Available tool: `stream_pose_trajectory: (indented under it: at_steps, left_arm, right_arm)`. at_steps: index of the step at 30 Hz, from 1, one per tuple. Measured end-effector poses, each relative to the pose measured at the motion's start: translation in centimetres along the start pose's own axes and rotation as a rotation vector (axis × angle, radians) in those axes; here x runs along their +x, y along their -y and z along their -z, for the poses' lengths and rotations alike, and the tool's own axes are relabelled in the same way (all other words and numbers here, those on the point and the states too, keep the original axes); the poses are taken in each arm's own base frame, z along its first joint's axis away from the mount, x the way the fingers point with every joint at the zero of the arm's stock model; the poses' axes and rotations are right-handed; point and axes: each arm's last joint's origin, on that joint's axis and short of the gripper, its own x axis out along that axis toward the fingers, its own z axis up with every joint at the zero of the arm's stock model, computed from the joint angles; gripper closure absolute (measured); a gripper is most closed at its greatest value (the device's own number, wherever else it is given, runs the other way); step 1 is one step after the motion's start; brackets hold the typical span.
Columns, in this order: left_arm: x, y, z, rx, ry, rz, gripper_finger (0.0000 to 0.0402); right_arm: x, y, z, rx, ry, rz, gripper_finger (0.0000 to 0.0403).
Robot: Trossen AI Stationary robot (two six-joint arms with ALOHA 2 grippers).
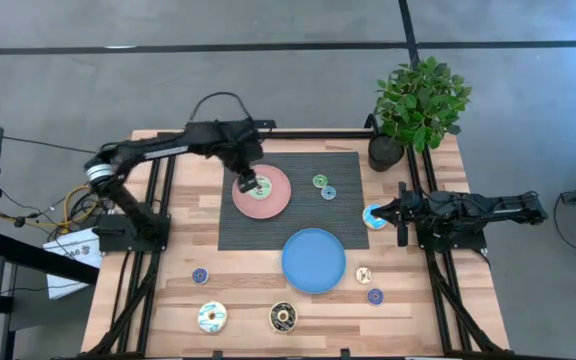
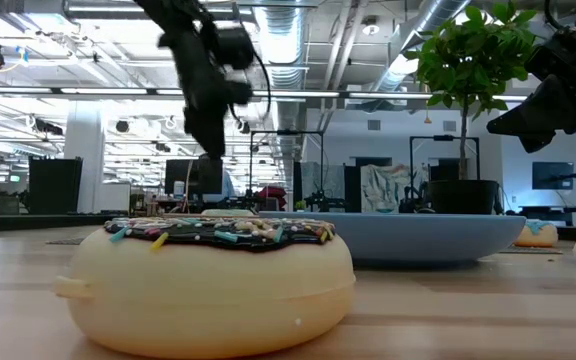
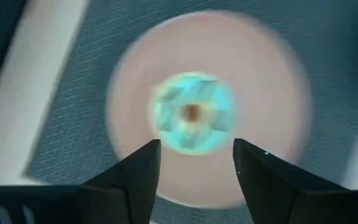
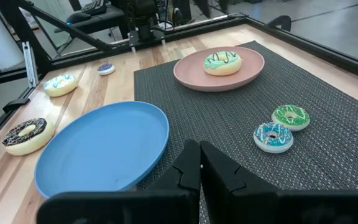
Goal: Pick & Place donuts
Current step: Put the right small blue donut into the blue plate
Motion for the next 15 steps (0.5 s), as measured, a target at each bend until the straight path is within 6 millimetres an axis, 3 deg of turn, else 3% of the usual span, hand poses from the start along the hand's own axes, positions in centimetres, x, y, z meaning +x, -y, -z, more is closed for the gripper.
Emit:
stream_pose_trajectory:
  at_steps: [4, 7, 12, 15]
  left_arm:
    - [-4.1, 0.8, 2.9, -0.009, 0.185, 0.006, 0.0242]
    - [-5.8, 1.5, 6.5, -0.054, 0.340, 0.022, 0.0286]
    - [-5.4, 3.5, 12.3, -0.083, 0.607, 0.086, 0.0378]
    - [-4.2, 4.6, 14.9, -0.059, 0.758, 0.115, 0.0394]
  right_arm:
    - [0.0, 0.0, 0.0, 0.000, 0.000, 0.000, 0.0403]
    - [0.0, 0.0, 0.0, 0.000, 0.000, 0.000, 0.0403]
    - [0.0, 0.0, 0.0, 0.000, 0.000, 0.000, 0.0403]
    - [0.0, 0.0, 0.0, 0.000, 0.000, 0.000, 0.0403]
